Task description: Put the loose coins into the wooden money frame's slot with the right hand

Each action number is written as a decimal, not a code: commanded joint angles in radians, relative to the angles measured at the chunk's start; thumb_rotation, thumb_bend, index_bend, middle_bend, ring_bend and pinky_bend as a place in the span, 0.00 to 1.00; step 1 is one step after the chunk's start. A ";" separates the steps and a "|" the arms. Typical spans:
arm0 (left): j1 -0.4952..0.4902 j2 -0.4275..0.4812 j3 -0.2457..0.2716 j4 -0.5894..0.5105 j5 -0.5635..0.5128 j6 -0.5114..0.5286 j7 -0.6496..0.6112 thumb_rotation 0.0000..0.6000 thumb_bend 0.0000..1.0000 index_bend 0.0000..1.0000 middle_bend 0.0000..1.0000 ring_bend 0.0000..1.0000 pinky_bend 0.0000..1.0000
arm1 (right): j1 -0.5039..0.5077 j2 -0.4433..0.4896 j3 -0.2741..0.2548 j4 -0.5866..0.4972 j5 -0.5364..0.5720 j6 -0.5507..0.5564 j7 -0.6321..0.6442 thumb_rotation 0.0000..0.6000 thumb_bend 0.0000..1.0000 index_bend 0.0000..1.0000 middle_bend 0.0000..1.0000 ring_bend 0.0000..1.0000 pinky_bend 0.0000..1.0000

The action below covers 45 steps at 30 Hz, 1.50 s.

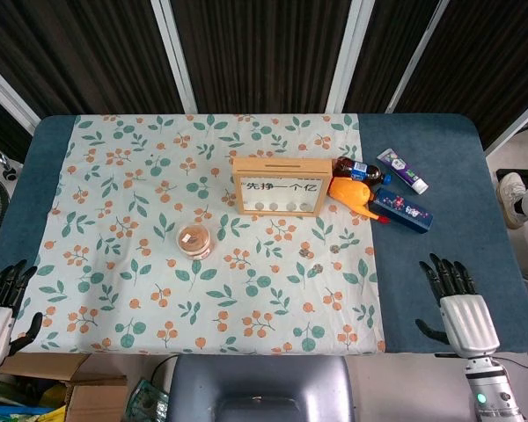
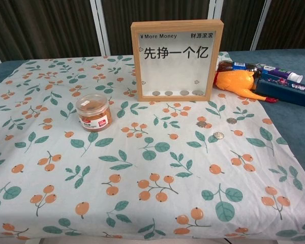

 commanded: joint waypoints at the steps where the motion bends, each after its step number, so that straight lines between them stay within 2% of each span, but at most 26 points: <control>1: -0.002 -0.002 0.001 0.004 0.002 -0.005 0.003 1.00 0.44 0.00 0.00 0.00 0.00 | 0.010 -0.008 0.008 0.002 0.002 -0.016 -0.011 1.00 0.33 0.03 0.00 0.00 0.00; 5: -0.004 -0.002 0.001 0.003 0.000 -0.011 0.003 1.00 0.44 0.00 0.00 0.00 0.00 | 0.035 -0.050 0.019 0.062 -0.034 -0.032 0.024 1.00 0.33 0.11 0.00 0.00 0.00; 9: -0.002 0.002 0.002 0.002 0.004 -0.006 -0.009 1.00 0.44 0.00 0.00 0.00 0.00 | 0.084 -0.139 0.052 0.180 -0.035 -0.082 0.057 1.00 0.33 0.21 0.00 0.00 0.00; 15: -0.007 0.007 0.002 0.010 0.007 -0.012 -0.036 1.00 0.44 0.00 0.00 0.00 0.00 | 0.205 -0.275 0.117 0.310 -0.002 -0.224 0.111 1.00 0.47 0.46 0.04 0.00 0.00; 19: -0.013 0.007 0.002 0.013 0.011 -0.018 -0.042 1.00 0.44 0.00 0.00 0.00 0.00 | 0.284 -0.354 0.157 0.401 0.018 -0.298 0.125 1.00 0.49 0.54 0.09 0.00 0.00; 24: -0.014 0.008 0.001 0.015 0.010 -0.019 -0.047 1.00 0.44 0.00 0.00 0.00 0.00 | 0.358 -0.428 0.191 0.490 0.069 -0.389 0.125 1.00 0.50 0.56 0.11 0.00 0.00; 31: -0.013 0.012 -0.002 0.017 0.000 -0.019 -0.059 1.00 0.44 0.00 0.00 0.00 0.00 | 0.420 -0.506 0.197 0.593 0.111 -0.462 0.119 1.00 0.51 0.55 0.11 0.00 0.00; 45: -0.008 0.016 0.001 0.016 0.006 -0.010 -0.067 1.00 0.44 0.00 0.00 0.00 0.00 | 0.447 -0.542 0.158 0.624 0.120 -0.485 0.103 1.00 0.52 0.56 0.11 0.00 0.00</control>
